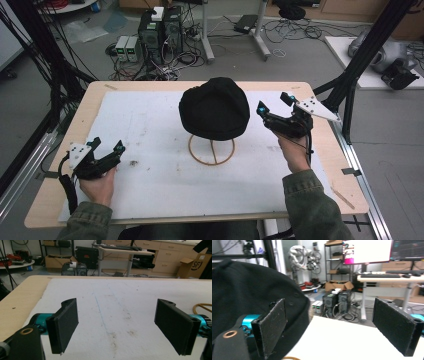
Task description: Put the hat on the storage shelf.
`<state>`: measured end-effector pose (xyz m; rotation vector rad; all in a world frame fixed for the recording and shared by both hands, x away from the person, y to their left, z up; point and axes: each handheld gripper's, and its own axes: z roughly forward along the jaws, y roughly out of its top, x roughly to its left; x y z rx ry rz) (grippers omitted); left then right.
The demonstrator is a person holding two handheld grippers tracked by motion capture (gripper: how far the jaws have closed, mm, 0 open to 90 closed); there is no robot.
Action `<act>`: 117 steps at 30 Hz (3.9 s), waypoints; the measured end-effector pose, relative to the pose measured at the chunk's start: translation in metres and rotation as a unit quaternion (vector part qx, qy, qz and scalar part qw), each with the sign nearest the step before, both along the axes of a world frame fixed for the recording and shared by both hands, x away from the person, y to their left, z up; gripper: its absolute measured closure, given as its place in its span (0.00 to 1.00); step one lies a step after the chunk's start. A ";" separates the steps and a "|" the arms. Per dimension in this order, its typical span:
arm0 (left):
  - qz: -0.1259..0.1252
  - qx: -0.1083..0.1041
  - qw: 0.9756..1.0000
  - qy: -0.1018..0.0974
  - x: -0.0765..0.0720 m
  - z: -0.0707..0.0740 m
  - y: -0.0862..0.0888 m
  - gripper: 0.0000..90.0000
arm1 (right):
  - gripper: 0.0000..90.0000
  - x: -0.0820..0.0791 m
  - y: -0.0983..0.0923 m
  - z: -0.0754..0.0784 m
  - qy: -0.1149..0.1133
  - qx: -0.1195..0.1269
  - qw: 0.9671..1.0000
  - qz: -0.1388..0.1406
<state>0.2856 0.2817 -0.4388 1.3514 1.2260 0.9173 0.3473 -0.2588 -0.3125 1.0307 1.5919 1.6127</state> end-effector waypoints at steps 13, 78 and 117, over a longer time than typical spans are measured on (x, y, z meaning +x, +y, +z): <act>0.001 0.002 1.000 0.000 -0.001 0.000 0.000 0.22 | 0.13 -0.003 -0.015 -0.016 -0.002 -0.010 0.999 -0.039; 0.033 0.017 0.999 -0.015 -0.006 -0.002 -0.001 0.21 | 0.14 -0.041 -0.050 -0.120 0.052 -0.045 0.979 -0.193; 0.022 0.008 1.000 -0.003 -0.001 -0.003 -0.002 0.22 | 0.13 -0.039 -0.050 -0.124 0.081 -0.058 0.978 -0.185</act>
